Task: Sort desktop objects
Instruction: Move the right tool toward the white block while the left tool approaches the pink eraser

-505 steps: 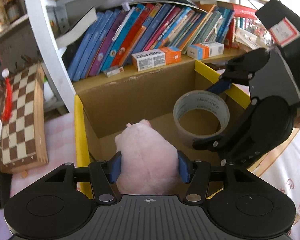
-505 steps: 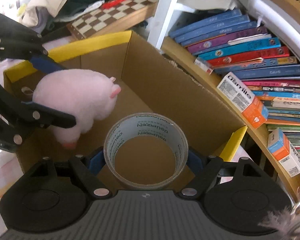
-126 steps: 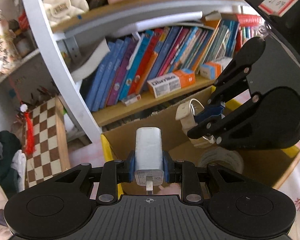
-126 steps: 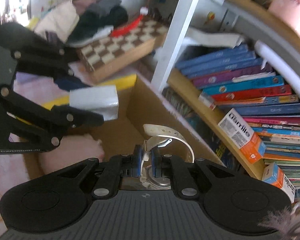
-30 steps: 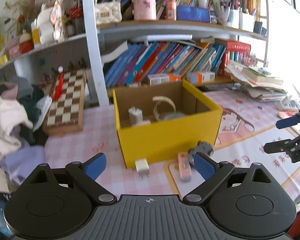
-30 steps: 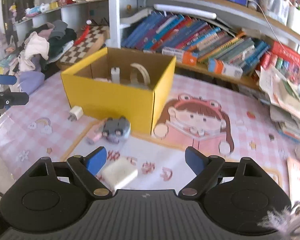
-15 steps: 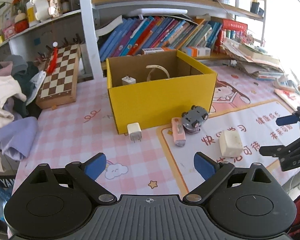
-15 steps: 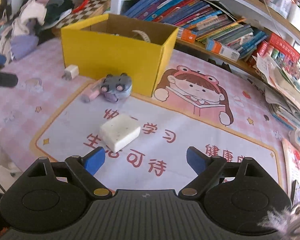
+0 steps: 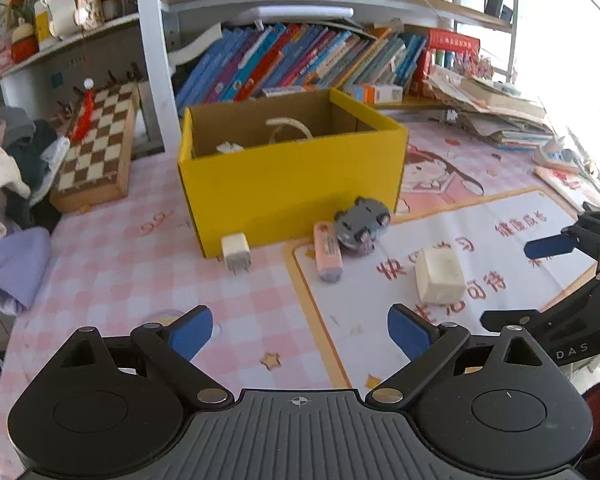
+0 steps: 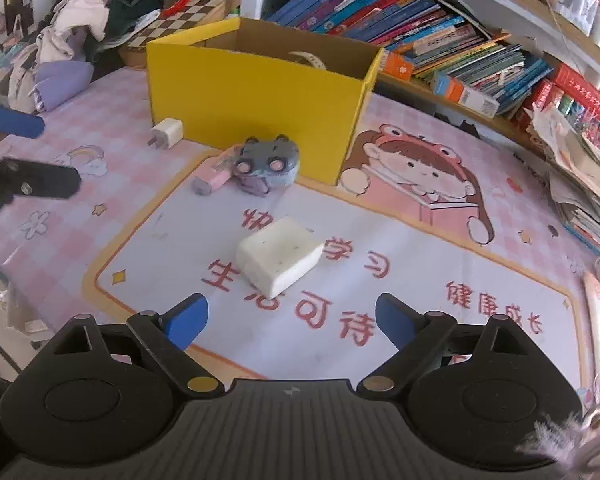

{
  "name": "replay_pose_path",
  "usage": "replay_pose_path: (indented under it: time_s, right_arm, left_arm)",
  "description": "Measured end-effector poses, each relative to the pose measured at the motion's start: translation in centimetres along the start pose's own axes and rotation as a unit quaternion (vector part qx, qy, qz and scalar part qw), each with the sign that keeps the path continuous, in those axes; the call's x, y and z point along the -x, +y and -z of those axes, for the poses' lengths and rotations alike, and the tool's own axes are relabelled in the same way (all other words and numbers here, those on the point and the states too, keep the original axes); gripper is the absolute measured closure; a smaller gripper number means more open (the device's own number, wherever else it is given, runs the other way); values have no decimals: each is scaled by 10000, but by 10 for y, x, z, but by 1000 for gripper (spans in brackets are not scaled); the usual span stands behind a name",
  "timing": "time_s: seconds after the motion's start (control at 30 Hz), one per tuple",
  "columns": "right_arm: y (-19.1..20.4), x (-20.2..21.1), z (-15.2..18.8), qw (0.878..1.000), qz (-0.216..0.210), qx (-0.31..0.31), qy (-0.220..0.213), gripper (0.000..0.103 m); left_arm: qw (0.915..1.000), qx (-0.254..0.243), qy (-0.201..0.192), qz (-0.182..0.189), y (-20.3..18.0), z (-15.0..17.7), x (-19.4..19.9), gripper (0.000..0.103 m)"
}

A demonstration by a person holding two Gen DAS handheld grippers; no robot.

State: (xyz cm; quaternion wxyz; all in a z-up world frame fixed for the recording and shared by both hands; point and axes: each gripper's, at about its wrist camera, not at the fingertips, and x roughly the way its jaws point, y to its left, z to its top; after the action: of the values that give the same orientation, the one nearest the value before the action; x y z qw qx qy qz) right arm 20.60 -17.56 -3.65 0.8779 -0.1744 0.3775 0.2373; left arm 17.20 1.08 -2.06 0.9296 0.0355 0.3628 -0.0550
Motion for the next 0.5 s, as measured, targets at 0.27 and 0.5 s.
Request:
replay_pose_path:
  time_s: [0.27,0.5]
  right_arm:
    - [14,-1,-1,9994,-183,279,-25,12]
    - [15,-3,-3,9994,-196,284,-9,12]
  left_arm:
    - [9997,-196,99,91,-10,4,-3,7]
    - [9996,-199,154,135,-10,4,-5,7]
